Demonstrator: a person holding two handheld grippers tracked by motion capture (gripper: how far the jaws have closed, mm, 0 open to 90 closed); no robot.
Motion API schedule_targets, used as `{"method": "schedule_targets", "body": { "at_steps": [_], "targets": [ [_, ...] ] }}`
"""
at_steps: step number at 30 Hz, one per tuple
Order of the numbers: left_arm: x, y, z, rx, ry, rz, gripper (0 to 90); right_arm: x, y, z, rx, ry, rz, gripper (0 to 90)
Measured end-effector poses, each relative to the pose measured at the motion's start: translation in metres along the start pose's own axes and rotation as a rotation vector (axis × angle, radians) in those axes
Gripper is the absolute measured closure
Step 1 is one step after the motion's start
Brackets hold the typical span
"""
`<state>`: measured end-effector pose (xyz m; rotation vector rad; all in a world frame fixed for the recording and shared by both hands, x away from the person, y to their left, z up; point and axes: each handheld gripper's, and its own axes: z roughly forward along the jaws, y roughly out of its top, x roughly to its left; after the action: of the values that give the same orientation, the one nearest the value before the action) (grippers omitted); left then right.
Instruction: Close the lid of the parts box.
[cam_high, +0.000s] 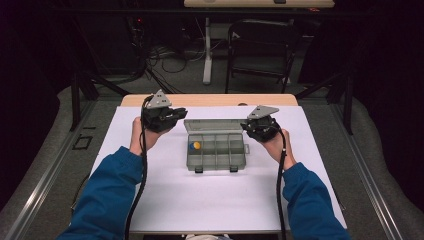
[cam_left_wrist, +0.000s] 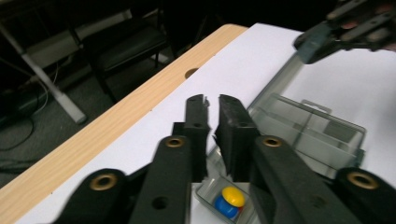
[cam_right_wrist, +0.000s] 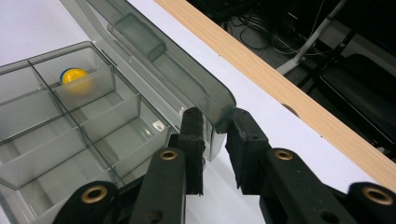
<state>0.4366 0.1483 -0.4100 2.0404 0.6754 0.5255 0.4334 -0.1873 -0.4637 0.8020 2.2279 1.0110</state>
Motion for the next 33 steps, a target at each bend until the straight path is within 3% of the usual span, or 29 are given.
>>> {"method": "schedule_targets", "body": {
  "at_steps": [3, 7, 12, 16, 23, 28, 33],
  "targets": [
    [0.001, -0.001, 0.009, 0.054, -0.004, -0.013, 89.6, 0.0, 0.0, 0.0, 0.0, 0.003, -0.003, 76.2],
    [-0.003, -0.007, 0.015, 0.078, -0.031, -0.006, 89.7, 0.0, -0.002, -0.002, 0.003, 0.02, -0.002, 73.0],
    [-0.007, -0.014, 0.015, 0.088, -0.048, -0.004, 89.8, -0.002, -0.006, -0.008, 0.022, 0.044, -0.002, 54.2],
    [-0.008, -0.023, 0.015, 0.092, -0.056, -0.01, 89.8, -0.007, -0.013, -0.013, 0.053, 0.059, -0.006, 50.3],
    [-0.011, -0.034, 0.015, 0.097, -0.069, -0.022, 89.9, -0.013, -0.016, -0.026, 0.045, 0.045, -0.015, 67.4],
    [-0.014, -0.038, 0.016, 0.106, -0.073, -0.019, 89.9, -0.01, -0.011, -0.03, 0.02, 0.031, -0.008, 78.5],
    [-0.018, -0.041, 0.017, 0.114, -0.077, -0.011, 89.9, -0.002, -0.005, -0.03, -0.01, 0.063, -0.004, 83.6]
  ]
}}
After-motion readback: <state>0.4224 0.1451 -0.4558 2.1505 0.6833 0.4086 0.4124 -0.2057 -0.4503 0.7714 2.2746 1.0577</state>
